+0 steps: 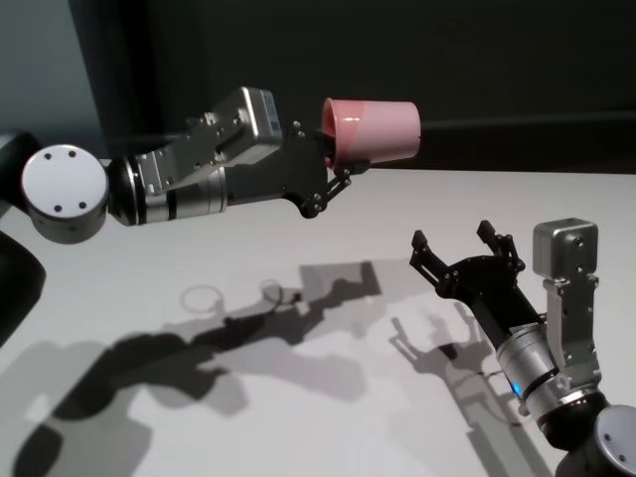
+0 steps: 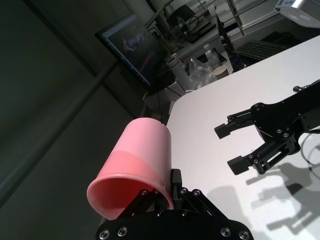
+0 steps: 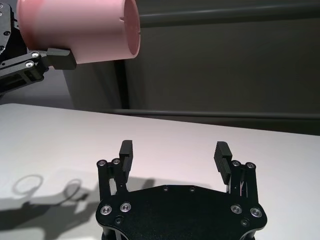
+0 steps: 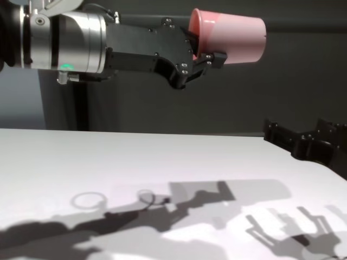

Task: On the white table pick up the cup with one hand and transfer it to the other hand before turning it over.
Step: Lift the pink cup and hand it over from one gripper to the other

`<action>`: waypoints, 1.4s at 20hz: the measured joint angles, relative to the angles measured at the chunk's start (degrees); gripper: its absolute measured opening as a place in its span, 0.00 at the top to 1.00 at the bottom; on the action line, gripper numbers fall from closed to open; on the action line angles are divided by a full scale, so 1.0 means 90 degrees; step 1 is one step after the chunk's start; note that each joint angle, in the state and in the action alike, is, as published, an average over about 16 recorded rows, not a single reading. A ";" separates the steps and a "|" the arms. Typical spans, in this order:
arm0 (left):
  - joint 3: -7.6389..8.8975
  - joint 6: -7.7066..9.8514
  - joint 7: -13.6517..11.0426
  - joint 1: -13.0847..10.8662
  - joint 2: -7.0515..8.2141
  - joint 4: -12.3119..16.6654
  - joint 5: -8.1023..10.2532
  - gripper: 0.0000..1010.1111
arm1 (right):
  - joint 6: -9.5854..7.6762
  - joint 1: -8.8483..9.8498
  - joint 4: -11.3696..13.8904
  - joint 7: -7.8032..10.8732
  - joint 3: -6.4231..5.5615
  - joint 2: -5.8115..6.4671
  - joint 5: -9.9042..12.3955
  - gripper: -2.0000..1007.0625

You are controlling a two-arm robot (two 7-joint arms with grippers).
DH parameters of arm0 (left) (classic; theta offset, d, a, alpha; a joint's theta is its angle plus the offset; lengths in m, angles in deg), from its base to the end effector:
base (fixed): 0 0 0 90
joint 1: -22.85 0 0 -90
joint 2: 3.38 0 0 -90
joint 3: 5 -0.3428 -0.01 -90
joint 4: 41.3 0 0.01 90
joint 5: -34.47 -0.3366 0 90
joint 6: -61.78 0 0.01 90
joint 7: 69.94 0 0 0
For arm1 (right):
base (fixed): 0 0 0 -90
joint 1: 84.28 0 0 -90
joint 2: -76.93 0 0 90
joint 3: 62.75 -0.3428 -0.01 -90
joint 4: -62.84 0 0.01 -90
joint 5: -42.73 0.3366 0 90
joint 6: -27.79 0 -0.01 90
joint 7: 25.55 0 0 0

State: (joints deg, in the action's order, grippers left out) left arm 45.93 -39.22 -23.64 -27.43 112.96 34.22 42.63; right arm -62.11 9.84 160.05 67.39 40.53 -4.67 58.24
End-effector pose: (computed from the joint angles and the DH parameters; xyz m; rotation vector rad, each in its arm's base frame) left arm 0.5169 0.0003 -0.2047 0.3145 -0.5820 0.3142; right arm 0.3219 0.0355 -0.3418 0.1176 0.1043 -1.2693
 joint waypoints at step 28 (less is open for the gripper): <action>0.0006 -0.0012 -0.0008 0.0000 0.0006 -0.0004 0.0011 0.95 | -0.1326 -0.0529 -0.1233 0.4062 -0.0880 -0.0067 0.5381 0.01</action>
State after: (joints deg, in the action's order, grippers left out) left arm 45.98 -39.33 -23.71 -27.43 113.01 34.18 42.73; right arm -74.04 5.08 148.96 103.95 32.61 -5.27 106.67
